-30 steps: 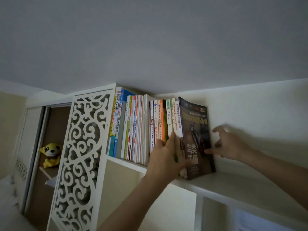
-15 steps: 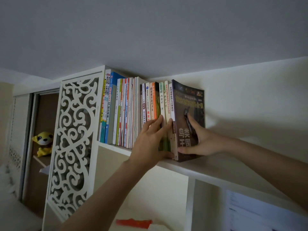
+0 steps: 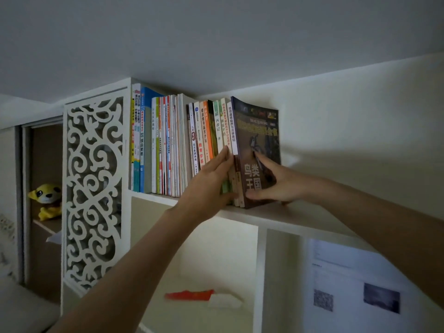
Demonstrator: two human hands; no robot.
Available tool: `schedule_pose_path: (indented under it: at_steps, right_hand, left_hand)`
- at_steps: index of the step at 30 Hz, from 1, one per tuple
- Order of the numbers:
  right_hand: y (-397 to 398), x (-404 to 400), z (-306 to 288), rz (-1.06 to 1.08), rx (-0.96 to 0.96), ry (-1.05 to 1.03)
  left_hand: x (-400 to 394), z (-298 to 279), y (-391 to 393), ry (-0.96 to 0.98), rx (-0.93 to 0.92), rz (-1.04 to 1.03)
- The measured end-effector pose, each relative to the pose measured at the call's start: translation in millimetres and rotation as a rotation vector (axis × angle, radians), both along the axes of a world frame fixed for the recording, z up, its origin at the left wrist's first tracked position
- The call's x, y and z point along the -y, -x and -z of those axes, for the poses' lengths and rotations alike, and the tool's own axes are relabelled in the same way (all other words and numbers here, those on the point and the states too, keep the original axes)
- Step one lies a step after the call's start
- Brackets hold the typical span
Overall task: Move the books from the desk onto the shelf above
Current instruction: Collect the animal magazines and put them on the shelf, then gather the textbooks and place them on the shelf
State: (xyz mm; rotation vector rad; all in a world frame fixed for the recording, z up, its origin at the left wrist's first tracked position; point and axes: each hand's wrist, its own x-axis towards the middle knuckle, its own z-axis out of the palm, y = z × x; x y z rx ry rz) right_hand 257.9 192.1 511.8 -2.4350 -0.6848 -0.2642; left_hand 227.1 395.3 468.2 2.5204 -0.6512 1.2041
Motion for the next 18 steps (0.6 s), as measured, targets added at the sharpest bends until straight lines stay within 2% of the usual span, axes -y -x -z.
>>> schedule_pose_path:
  at_steps: [2, 5, 6, 8, 10, 12, 15, 18]
  right_hand:
    - [24.8, 8.0, 0.8, 0.027, 0.157, 0.058]
    - [90.5, 31.1, 30.2, -0.002, 0.596, 0.018]
    - [119.4, 42.6, 48.0, -0.043, 0.68, -0.009]
    - [173.0, 73.9, 97.7, -0.097, 0.693, -0.037]
    - [203.0, 112.2, 158.0, -0.072, 0.548, -0.014]
    - [213.7, 154.1, 232.6, 0.05, 0.322, 0.027]
    - [224.4, 223.1, 362.4, 0.324, -0.02, -0.004]
    - [253.8, 274.1, 465.3, 0.563, -0.309, 0.014]
  left_hand:
    - [4.3, 8.7, 20.8, 0.03, 0.055, -0.004]
    - [15.1, 49.6, 63.8, 0.036, 0.188, 0.062]
    - [21.4, 70.6, 79.3, 0.027, 0.16, 0.124]
    - [40.6, 120.1, 102.8, -0.011, -0.037, 0.259]
    - [68.1, 178.0, 112.4, -0.043, -0.348, 0.357]
    - [104.9, 241.7, 114.8, -0.108, -0.683, 0.401]
    - [168.2, 338.1, 110.2, -0.225, -0.992, 0.435]
    - [220.3, 423.3, 106.3, -0.182, -1.253, 0.416]
